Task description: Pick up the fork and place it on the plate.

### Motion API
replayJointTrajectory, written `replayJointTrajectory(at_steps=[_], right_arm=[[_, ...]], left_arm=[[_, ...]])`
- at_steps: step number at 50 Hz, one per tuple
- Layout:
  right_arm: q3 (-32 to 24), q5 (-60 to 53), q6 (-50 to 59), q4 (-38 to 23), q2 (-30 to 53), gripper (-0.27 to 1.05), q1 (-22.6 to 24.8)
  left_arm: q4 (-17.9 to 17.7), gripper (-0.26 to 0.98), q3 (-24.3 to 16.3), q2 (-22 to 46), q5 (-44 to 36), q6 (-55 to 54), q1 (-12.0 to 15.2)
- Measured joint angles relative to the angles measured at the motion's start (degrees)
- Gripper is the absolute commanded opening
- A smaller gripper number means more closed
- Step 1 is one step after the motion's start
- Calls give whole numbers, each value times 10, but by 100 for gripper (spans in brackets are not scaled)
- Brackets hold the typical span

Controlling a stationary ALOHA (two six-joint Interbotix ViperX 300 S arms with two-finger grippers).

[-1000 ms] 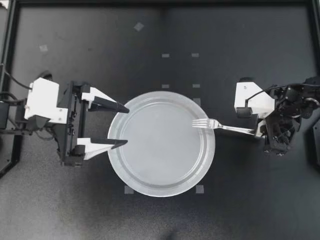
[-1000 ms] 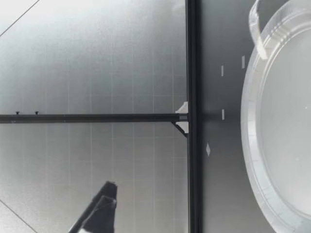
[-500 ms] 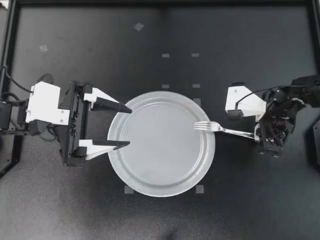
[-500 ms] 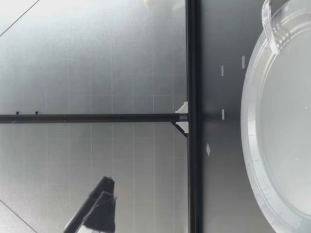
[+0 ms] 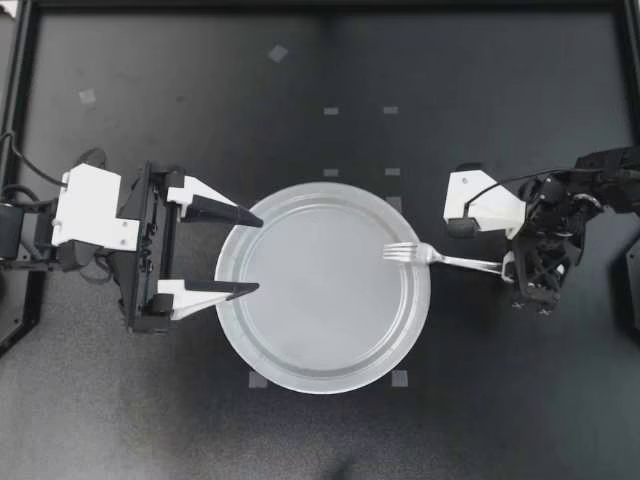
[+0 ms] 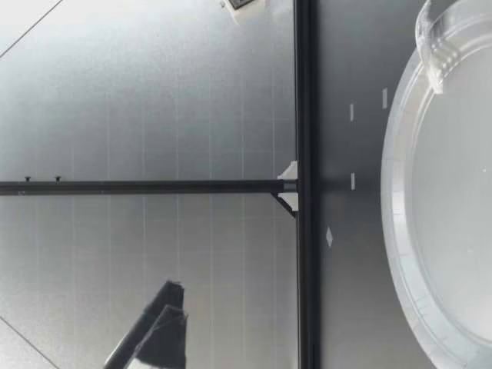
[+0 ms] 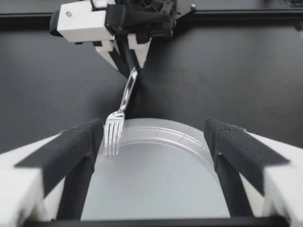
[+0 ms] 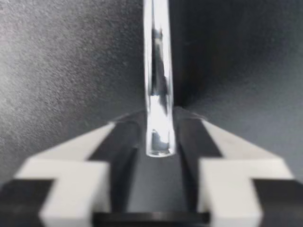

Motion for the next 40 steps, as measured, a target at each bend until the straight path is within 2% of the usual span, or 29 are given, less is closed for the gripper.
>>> replayJointTrajectory(at_steps=[14, 26, 32, 40], right_arm=[[-11, 8, -1, 0, -4, 49, -1], [-86, -6, -17, 2, -44, 49, 0], [-112, -75, -39, 3, -62, 49, 0], [-112, -220, -53, 4, -81, 49, 17]], left_arm=[[0, 75, 2, 0, -1, 1, 0], [0, 75, -10, 0, 8, 18, 0], [0, 75, -29, 3, 27, 37, 0], [0, 75, -43, 11, 37, 71, 1]])
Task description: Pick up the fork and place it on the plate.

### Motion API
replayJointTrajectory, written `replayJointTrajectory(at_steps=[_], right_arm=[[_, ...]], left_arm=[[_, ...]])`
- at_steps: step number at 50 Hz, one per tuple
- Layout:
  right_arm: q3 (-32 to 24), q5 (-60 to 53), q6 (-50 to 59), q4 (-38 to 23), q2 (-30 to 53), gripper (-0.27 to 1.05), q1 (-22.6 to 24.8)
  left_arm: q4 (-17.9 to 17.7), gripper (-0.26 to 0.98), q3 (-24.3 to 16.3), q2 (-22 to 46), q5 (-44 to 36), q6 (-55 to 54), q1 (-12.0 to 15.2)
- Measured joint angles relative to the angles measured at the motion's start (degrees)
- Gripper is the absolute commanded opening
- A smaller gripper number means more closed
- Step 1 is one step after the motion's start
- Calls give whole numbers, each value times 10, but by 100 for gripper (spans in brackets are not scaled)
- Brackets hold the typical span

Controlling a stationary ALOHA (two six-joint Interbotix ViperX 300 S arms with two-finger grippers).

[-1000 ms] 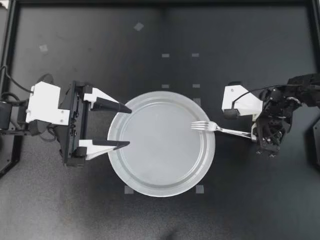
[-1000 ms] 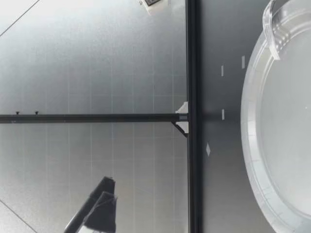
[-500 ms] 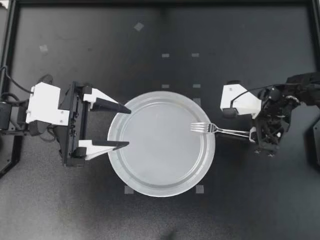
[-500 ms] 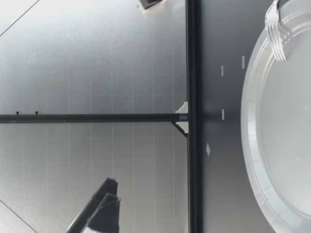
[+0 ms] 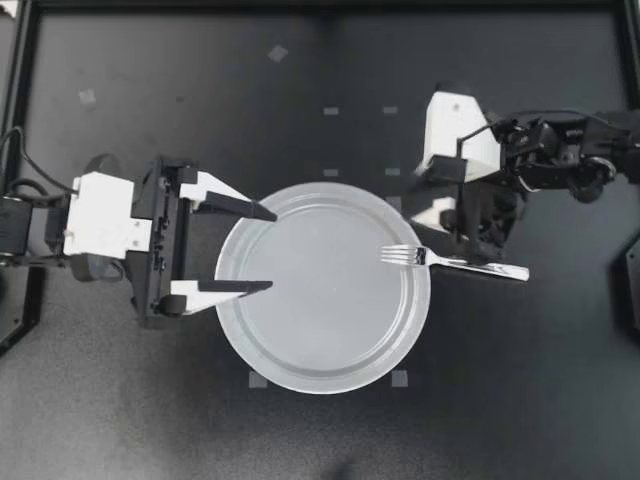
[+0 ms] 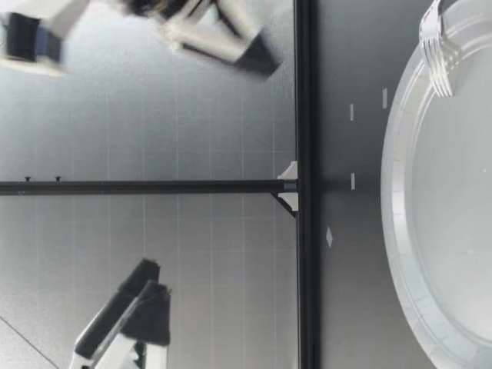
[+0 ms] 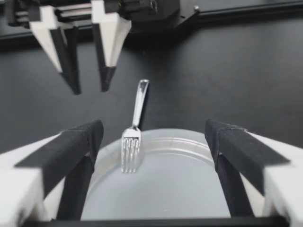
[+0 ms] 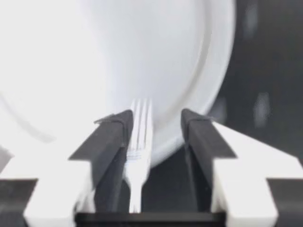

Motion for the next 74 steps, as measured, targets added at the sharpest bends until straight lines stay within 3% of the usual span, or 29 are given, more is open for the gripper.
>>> replayJointTrajectory(at_steps=[8, 17, 25, 44, 74], right_arm=[[30, -166, 1, 0, -35, 49, 38], [90, -323, 18, 0, -91, 49, 83], [137, -403, 66, 0, -107, 49, 106], [150, -424, 101, -18, -85, 49, 108], [150, -429, 101, -18, -81, 49, 108]], left_arm=[[-1, 75, -2, 4, -17, 9, 2], [-1, 75, 8, 5, -100, 25, 3], [-3, 75, 18, 33, -119, 35, 4], [-5, 75, -4, 62, -120, 36, 4], [-15, 75, 11, 48, -120, 35, 4]])
